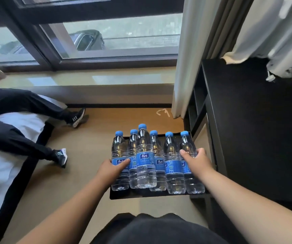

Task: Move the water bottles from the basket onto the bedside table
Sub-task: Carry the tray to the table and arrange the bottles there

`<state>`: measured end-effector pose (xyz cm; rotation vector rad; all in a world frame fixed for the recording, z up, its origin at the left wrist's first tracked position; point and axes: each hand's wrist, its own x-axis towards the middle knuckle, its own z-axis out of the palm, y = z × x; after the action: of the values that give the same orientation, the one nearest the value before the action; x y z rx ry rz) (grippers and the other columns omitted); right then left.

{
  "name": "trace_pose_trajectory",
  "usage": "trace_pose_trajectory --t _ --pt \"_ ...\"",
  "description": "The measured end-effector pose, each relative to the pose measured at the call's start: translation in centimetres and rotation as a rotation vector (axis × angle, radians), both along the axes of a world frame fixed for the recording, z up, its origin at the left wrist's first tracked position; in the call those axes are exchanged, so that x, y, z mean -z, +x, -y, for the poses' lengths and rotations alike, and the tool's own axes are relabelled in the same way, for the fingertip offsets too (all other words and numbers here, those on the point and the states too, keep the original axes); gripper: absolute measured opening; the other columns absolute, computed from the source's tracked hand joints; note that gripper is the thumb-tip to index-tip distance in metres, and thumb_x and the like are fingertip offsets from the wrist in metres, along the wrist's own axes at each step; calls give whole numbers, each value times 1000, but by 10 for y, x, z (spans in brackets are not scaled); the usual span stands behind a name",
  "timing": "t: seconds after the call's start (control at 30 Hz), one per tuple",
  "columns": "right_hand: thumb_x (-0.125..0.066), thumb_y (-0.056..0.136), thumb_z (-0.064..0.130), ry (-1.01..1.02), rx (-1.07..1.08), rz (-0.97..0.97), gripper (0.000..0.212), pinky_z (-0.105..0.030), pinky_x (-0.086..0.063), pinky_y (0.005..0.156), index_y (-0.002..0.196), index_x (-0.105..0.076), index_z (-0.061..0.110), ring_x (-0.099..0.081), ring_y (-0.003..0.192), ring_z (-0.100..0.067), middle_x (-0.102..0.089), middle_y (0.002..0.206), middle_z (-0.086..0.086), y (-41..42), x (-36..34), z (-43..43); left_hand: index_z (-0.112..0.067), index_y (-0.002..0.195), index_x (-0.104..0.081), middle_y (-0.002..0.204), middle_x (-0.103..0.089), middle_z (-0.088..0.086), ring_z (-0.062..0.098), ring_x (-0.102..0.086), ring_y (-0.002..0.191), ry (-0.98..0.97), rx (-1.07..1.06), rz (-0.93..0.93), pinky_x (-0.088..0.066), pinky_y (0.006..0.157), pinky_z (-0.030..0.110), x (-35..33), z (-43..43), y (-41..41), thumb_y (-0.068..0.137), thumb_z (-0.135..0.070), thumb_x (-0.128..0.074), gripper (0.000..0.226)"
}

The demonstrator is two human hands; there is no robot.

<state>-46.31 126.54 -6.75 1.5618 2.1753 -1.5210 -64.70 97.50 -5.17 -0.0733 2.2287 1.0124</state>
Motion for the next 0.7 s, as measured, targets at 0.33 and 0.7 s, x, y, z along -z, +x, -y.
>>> trace_pose_trajectory --t 0.33,0.7 --pt "-69 86 64 17 117 -24 56 -31 -46 58 115 -42 24 -63 83 -14 -61 100 4 -66 -3 -83 -15 107 -64 96 -76 2 17 -76 81 -8 137 -47 -61 66 32 1 -112 -101 72 -58 -86 59" --pt "-69 86 63 71 441 14 50 -30 -41 58 106 -48 23 -62 81 -15 -65 97 1 -151 -5 -152 -17 112 -58 98 -74 -1 14 -75 82 4 420 -64 -62 65 32 6 -256 -252 65 -67 -85 74"
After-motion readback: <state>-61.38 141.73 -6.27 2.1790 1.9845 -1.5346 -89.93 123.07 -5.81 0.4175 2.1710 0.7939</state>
